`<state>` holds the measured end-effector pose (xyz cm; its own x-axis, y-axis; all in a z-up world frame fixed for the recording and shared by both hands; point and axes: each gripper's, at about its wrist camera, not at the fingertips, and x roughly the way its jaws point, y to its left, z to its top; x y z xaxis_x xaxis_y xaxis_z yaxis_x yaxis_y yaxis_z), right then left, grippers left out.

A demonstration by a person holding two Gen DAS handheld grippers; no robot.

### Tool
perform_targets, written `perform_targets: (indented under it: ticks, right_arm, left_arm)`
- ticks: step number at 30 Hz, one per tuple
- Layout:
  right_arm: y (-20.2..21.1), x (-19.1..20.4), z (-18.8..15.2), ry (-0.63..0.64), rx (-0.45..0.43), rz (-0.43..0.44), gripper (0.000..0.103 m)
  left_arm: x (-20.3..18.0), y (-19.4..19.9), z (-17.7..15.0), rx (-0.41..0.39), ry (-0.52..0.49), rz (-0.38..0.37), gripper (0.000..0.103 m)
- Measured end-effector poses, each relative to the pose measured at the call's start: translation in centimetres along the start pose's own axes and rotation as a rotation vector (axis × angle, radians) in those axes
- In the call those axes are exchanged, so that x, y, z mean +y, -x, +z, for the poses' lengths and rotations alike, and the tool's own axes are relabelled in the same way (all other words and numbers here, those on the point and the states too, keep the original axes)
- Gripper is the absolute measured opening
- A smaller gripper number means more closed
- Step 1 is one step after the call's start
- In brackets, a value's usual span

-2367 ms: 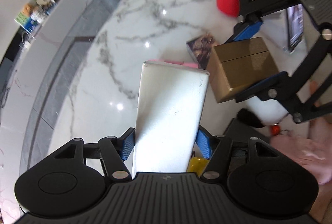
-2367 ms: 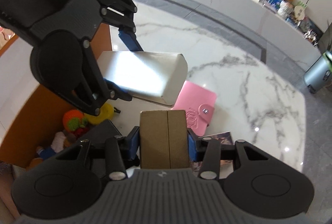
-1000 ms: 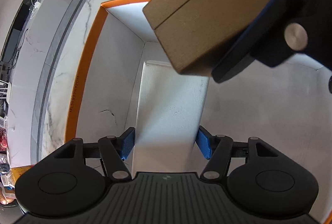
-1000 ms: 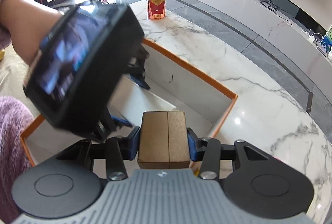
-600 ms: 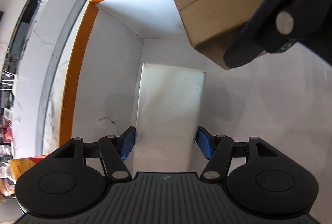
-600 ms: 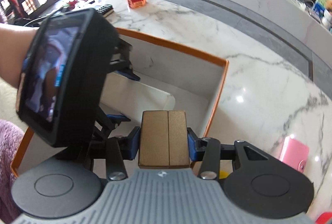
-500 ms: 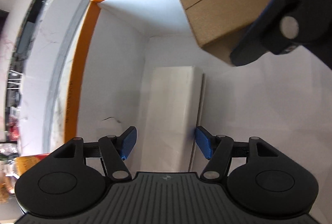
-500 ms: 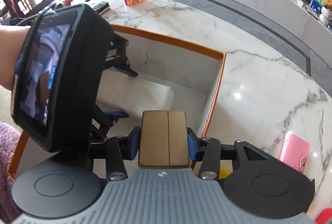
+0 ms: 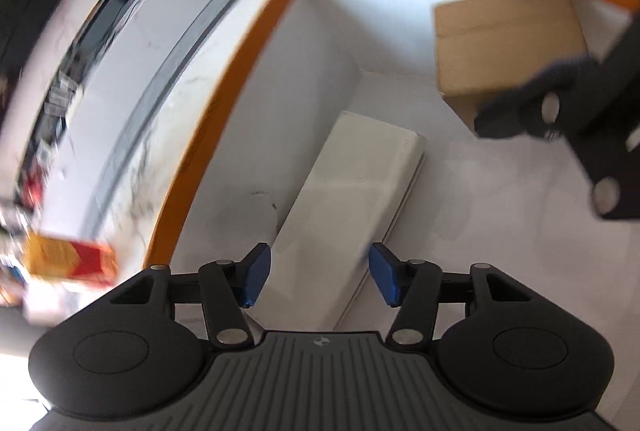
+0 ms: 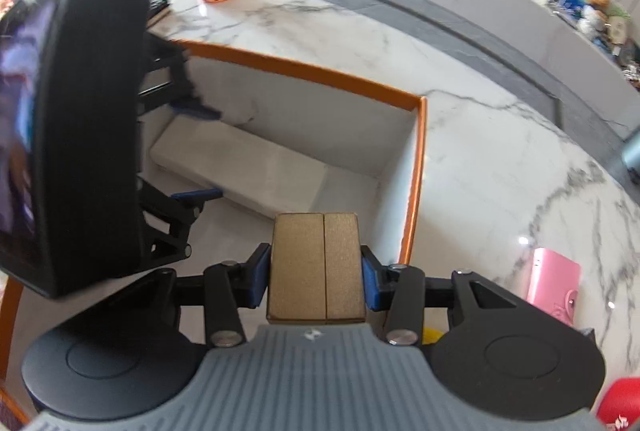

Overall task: Organize objects
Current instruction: 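Open the left tool on the cream block while the right tool releases the brown box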

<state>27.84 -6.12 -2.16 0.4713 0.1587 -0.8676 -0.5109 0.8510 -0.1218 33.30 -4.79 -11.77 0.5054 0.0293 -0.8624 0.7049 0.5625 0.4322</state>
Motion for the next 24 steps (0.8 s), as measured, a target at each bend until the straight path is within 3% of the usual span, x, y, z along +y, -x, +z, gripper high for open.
perform_targets:
  ticks: [7,17,22,24]
  right_arm:
    - [-1.2,1.2,0.7,-0.02,0.002,-0.108,0.047]
    - [-3.1,2.2,1.9,0.059,-0.011,-0.223,0.049]
    - [-1.8,1.6,1.9,0.104,-0.009,-0.163,0.053]
    - [-1.0,1.6,1.6,0.158,0.004,-0.14,0.051]
  left_arm:
    - [0.2,3.4,-2.7,-0.045,0.04,-0.038,0.062]
    - [-0.4,3.9,-4.0,-0.074,0.083,-0.088,0.062]
    - [0.1,4.0,-4.6,-0.096,0.113,-0.125,0.06]
    - [0.2,4.2,-4.7,-0.103,0.127,-0.153,0.051]
